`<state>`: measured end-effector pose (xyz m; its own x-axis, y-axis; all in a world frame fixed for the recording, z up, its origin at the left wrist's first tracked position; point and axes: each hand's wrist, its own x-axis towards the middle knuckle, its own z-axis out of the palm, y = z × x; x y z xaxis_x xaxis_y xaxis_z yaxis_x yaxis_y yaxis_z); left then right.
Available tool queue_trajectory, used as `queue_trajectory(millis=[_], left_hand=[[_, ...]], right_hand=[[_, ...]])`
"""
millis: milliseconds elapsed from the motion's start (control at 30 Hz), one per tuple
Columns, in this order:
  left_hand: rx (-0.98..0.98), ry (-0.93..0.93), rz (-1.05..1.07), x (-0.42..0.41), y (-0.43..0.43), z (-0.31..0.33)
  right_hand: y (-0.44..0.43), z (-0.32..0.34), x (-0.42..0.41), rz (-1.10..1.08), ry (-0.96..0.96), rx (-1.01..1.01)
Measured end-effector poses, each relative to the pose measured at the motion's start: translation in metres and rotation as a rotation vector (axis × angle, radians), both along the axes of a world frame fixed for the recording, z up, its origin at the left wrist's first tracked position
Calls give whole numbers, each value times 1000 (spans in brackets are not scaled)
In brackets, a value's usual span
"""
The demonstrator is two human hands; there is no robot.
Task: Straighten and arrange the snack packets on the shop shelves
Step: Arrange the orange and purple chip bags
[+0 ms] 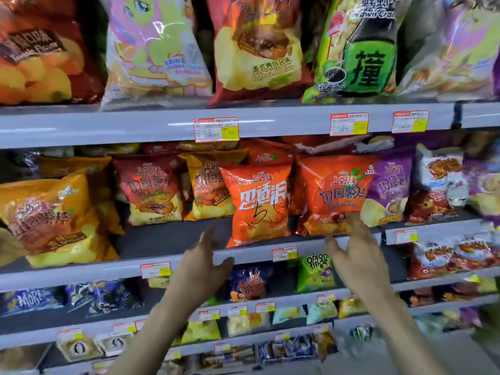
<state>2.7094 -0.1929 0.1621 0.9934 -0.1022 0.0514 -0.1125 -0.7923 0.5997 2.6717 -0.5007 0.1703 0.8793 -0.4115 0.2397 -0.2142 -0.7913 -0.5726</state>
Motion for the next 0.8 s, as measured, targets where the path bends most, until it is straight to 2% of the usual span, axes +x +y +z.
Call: queue_trajectory(millis=[133, 267, 367, 600, 800], left_hand=[[-245, 75, 114, 48, -44, 3], [-553, 105, 203, 84, -66, -3], [-752, 109, 177, 94, -79, -4], [-855, 13, 279, 87, -99, 5], [-894, -167, 372, 47, -77, 14]], right_hand=[[-56, -4, 28, 45, -34, 342], [-90, -13, 53, 165, 1, 428], [-104, -15, 67, 260, -3, 477], [-119, -24, 86, 350, -38, 614], [-111, -38, 94, 402, -62, 635]])
